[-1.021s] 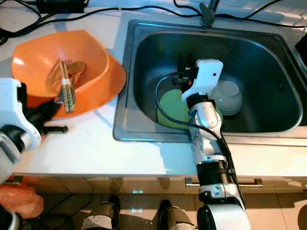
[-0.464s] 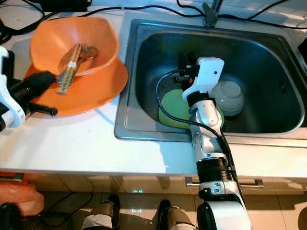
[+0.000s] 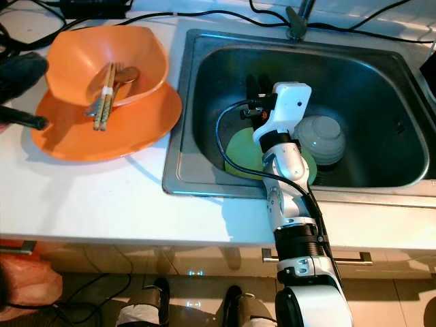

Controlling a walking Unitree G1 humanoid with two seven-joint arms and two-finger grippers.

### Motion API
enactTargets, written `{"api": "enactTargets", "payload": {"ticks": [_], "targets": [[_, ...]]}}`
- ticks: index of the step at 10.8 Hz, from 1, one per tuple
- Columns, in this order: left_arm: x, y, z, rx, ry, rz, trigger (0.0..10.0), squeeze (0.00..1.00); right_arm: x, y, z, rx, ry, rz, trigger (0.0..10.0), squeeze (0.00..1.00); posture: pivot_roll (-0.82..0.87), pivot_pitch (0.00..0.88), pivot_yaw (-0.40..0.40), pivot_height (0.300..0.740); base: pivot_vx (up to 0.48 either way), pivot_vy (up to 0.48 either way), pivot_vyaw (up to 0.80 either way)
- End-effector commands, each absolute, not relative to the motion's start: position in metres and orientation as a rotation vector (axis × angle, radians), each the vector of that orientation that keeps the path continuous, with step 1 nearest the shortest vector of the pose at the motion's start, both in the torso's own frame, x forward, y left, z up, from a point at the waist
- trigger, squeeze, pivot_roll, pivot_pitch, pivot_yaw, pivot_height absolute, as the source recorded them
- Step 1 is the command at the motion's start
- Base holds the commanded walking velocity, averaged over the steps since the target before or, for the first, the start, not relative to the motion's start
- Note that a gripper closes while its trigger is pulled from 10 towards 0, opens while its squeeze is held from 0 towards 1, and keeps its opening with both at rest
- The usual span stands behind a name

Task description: Kitchen organization

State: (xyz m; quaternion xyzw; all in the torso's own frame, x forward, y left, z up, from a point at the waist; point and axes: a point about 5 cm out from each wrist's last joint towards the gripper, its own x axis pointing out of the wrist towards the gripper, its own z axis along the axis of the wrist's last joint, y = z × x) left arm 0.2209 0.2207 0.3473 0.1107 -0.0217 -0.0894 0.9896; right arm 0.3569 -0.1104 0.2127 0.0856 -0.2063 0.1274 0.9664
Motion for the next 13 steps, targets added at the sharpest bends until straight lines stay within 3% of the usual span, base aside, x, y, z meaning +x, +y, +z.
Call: {"api": "enactTargets", "payload": {"ticks": [1, 3, 4, 5, 6, 8, 13], "targets": [[0.216, 0.225, 0.361, 0.273, -0.089, -0.179, 10.0, 0.0, 0.356, -0.111, 0.194, 0.209, -0.361, 0.248, 10.0, 0.0, 0.33, 0.229, -0.066, 0.74, 0.0, 0.0, 0.0], [0.226, 0.244, 0.377, 0.297, -0.255, -0.007, 10.0, 0.0, 0.356, -0.109, 0.194, 0.213, -0.362, 0.249, 10.0, 0.0, 0.31, 0.211, -0.059, 0.74, 0.0, 0.0, 0.0], [0.237, 0.245, 0.368, 0.204, -0.343, 0.007, 10.0, 0.0, 0.356, -0.11, 0.196, 0.21, -0.377, 0.242, 10.0, 0.0, 0.29, 0.203, -0.059, 0.74, 0.0, 0.0, 0.0], [0.244, 0.243, 0.361, 0.215, -0.369, 0.001, 10.0, 0.0, 0.355, -0.114, 0.197, 0.211, -0.383, 0.231, 10.0, 0.0, 0.28, 0.202, -0.056, 0.74, 0.0, 0.0, 0.0], [0.269, 0.235, 0.328, 0.161, -0.374, 0.008, 10.0, 0.0, 0.354, -0.12, 0.197, 0.206, -0.389, 0.209, 10.0, 0.0, 0.26, 0.201, -0.041, 0.74, 0.0, 0.0, 0.0], [0.288, 0.224, 0.307, -0.02, -0.447, -0.034, 10.0, 0.0, 0.352, -0.127, 0.2, 0.206, -0.417, 0.185, 10.0, 0.0, 0.23, 0.201, -0.034, 0.74, 0.0, 0.0, 0.0], [0.307, 0.211, 0.327, -0.143, -0.696, -0.039, 10.0, 0.0, 0.35, -0.142, 0.205, 0.199, -0.455, 0.145, 10.0, 0.0, 0.21, 0.182, -0.031, 0.74, 0.0, 0.0, 0.0]]}}
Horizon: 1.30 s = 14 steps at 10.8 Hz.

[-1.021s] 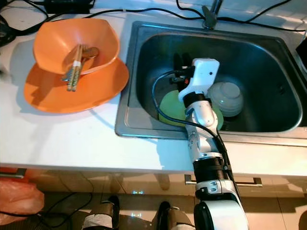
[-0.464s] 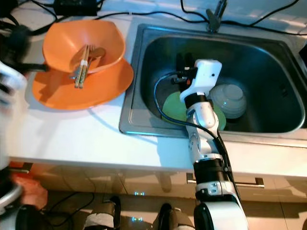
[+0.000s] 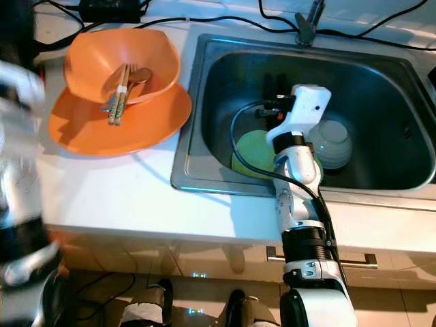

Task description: Kitchen organization

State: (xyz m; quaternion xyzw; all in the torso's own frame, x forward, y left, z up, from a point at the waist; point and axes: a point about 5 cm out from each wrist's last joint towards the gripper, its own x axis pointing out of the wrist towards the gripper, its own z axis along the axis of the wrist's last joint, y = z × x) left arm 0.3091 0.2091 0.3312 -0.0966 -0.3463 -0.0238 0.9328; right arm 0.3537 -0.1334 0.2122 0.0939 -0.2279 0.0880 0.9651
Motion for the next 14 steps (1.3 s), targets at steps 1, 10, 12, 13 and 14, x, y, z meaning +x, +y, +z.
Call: {"api": "enactTargets", "payload": {"ticks": [1, 10, 12, 13, 14], "targets": [[0.315, 0.211, 0.325, -0.296, -0.684, -0.074, 10.0, 0.0, 0.35, -0.141, 0.203, 0.2, -0.448, 0.146, 10.0, 0.0, 0.21, 0.179, -0.027, 0.74, 0.0, 0.0, 0.0], [0.318, 0.208, 0.304, -0.168, -0.594, -0.226, 10.0, 1.0, 0.348, -0.138, 0.197, 0.214, -0.434, 0.149, 10.0, 0.0, 0.2, 0.206, -0.016, 0.74, 0.0, 0.0, 0.0], [0.315, 0.21, 0.298, -0.083, -0.56, -0.221, 10.0, 1.0, 0.348, -0.135, 0.196, 0.217, -0.431, 0.153, 10.0, 0.0, 0.2, 0.211, -0.018, 0.74, 0.0, 0.0, 0.0], [0.313, 0.21, 0.295, -0.055, -0.549, -0.225, 10.0, 1.0, 0.348, -0.135, 0.196, 0.218, -0.43, 0.154, 10.0, 0.0, 0.2, 0.212, -0.019, 0.74, 0.0, 0.0, 0.0], [0.312, 0.213, 0.291, -0.019, -0.536, -0.213, 10.0, 1.0, 0.348, -0.135, 0.196, 0.219, -0.429, 0.155, 10.0, 0.0, 0.2, 0.211, -0.021, 0.74, 0.0, 0.0, 0.0]]}}
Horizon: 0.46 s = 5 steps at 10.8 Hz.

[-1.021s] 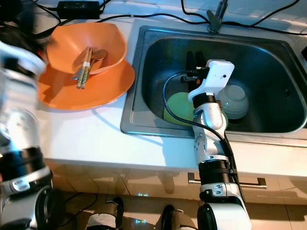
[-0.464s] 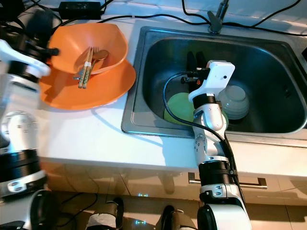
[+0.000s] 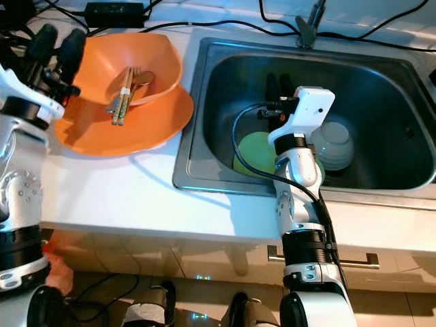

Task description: Kitchen organization

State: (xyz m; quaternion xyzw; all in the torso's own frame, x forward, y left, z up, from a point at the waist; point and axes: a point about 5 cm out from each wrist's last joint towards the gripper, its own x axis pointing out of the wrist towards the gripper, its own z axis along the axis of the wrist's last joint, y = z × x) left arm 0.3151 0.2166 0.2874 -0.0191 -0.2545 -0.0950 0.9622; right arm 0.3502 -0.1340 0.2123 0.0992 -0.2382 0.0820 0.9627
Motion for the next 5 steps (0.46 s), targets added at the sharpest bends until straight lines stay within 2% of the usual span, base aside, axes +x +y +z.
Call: {"api": "enactTargets", "payload": {"ticks": [1, 2, 5], "targets": [[0.311, 0.216, 0.289, -0.005, -0.532, -0.207, 10.0, 1.0, 0.349, -0.135, 0.197, 0.219, -0.43, 0.158, 10.0, 0.0, 0.2, 0.211, -0.022, 0.74, 0.0, 0.0, 0.0], [0.308, 0.217, 0.288, -0.027, -0.53, -0.217, 10.0, 1.0, 0.348, -0.134, 0.197, 0.218, -0.43, 0.161, 10.0, 0.0, 0.2, 0.21, -0.025, 0.74, 0.0, 0.0, 0.0], [0.297, 0.236, 0.286, -0.278, -0.529, -0.192, 10.0, 1.0, 0.348, -0.133, 0.197, 0.215, -0.423, 0.165, 10.0, 0.0, 0.21, 0.218, -0.032, 0.74, 0.0, 0.0, 0.0]]}}
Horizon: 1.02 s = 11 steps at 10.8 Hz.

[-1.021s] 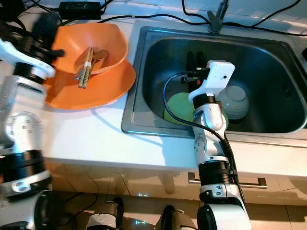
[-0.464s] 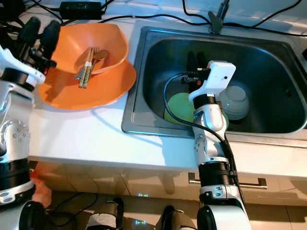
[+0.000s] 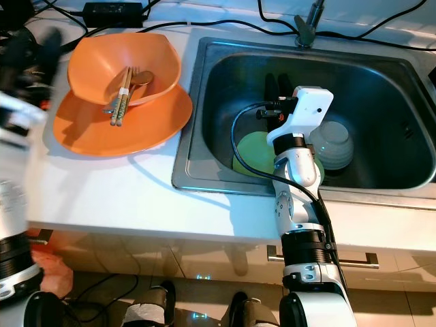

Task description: Kitchen organization

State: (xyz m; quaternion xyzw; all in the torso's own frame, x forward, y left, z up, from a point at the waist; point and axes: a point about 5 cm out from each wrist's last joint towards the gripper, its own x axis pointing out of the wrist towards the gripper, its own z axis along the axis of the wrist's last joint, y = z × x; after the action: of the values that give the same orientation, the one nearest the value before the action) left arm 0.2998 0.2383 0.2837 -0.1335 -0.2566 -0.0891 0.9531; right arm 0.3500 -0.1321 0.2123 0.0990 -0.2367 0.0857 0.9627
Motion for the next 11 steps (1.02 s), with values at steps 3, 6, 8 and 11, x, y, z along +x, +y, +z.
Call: {"api": "enactTargets", "payload": {"ticks": [3, 6, 8, 11], "targets": [[0.283, 0.227, 0.269, -0.195, -0.33, -0.376, 10.0, 0.0, 0.349, -0.133, 0.196, 0.214, -0.417, 0.169, 10.0, 0.0, 0.21, 0.22, -0.033, 0.74, 0.0, 0.0, 0.0], [0.27, 0.247, 0.27, -0.042, -0.332, -0.299, 10.0, 0.0, 0.35, -0.132, 0.197, 0.216, -0.42, 0.175, 10.0, 0.0, 0.21, 0.213, -0.039, 0.74, 0.0, 0.0, 0.0], [0.266, 0.257, 0.286, 0.296, -0.373, -0.188, 10.0, 0.0, 0.351, -0.131, 0.198, 0.218, -0.423, 0.179, 10.0, 0.0, 0.22, 0.21, -0.043, 0.74, 0.0, 0.0, 0.0], [0.269, 0.253, 0.288, 0.551, -0.391, -0.153, 10.0, 0.0, 0.351, -0.129, 0.197, 0.222, -0.421, 0.184, 10.0, 0.0, 0.22, 0.207, -0.04, 0.74, 0.0, 0.0, 0.0]]}}
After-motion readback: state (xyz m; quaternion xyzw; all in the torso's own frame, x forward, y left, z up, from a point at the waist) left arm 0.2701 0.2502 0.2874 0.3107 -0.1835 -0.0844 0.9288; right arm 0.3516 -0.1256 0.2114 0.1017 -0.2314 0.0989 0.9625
